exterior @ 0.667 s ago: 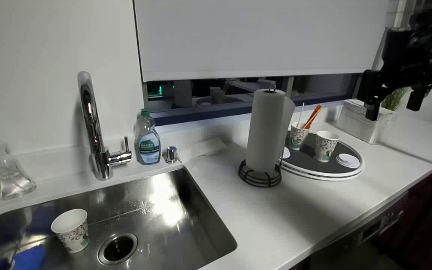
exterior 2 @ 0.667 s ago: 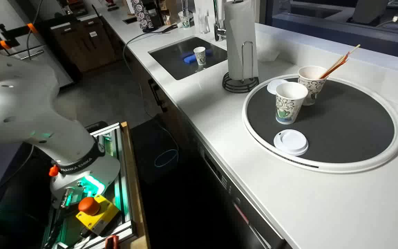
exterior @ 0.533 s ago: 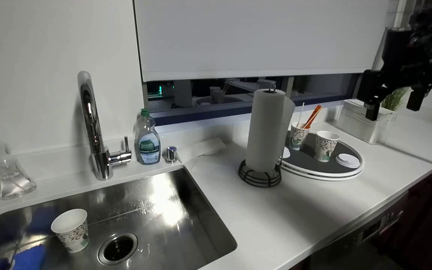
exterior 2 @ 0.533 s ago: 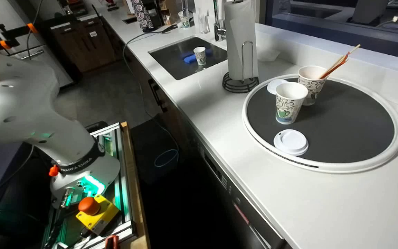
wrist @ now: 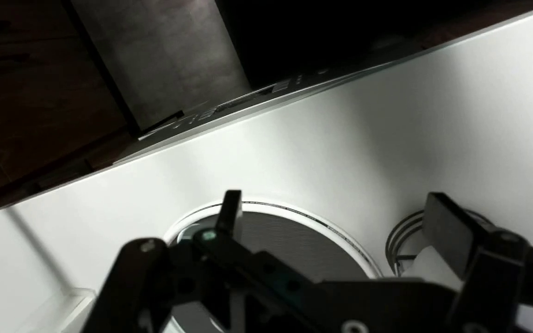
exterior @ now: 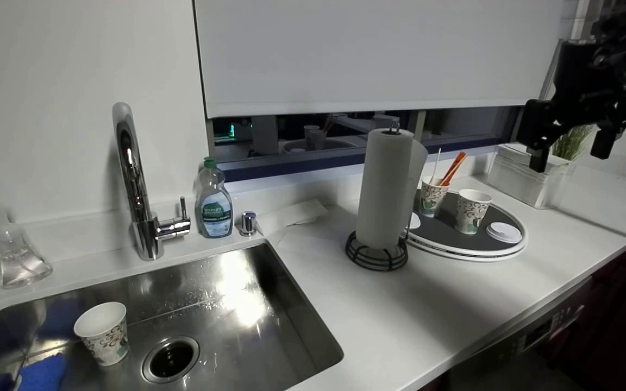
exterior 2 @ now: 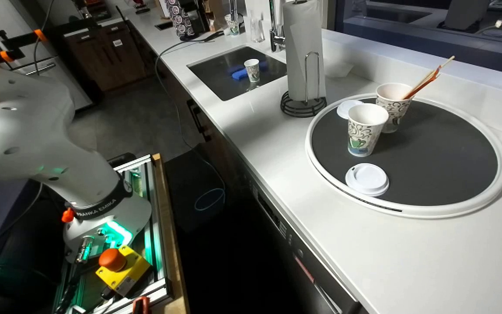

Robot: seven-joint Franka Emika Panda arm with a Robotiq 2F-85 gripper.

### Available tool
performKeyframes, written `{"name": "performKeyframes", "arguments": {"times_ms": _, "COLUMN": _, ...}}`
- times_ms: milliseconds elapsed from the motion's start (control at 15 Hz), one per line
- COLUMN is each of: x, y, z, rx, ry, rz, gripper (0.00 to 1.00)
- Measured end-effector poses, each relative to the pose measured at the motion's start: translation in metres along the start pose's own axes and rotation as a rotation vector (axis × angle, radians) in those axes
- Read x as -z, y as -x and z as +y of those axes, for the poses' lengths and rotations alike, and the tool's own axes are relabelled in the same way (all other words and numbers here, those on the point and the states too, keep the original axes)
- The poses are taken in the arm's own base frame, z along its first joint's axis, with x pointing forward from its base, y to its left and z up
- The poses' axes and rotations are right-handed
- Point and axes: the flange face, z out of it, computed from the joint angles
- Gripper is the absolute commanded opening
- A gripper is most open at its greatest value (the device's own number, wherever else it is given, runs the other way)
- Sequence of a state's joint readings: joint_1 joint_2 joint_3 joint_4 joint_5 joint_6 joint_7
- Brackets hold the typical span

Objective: Pour the sachets out of the coffee cup at the front.

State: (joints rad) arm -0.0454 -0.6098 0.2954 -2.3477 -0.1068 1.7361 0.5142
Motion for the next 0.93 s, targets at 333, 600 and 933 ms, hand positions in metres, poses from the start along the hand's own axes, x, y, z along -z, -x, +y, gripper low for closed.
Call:
{"name": "performKeyframes", "arguments": {"times_ms": 333, "x": -0.03, "y": -0.038, "z": 0.055, "rx": -0.27, "ry": -0.004, "rz": -0.014, "gripper": 1.0}}
{"name": "performKeyframes", "arguments": {"times_ms": 600, "x": -0.072, "y": -0.078, "z": 0.134, "rx": -0.472, "ry": -0.069, "rz": -0.048, "gripper": 1.0}}
{"name": "performKeyframes", "arguments": {"times_ms": 933, "x": -0.121, "y": -0.128, "z": 0.211, "rx": -0.665, "ry": -0.125, "rz": -0.077, "gripper": 1.0}}
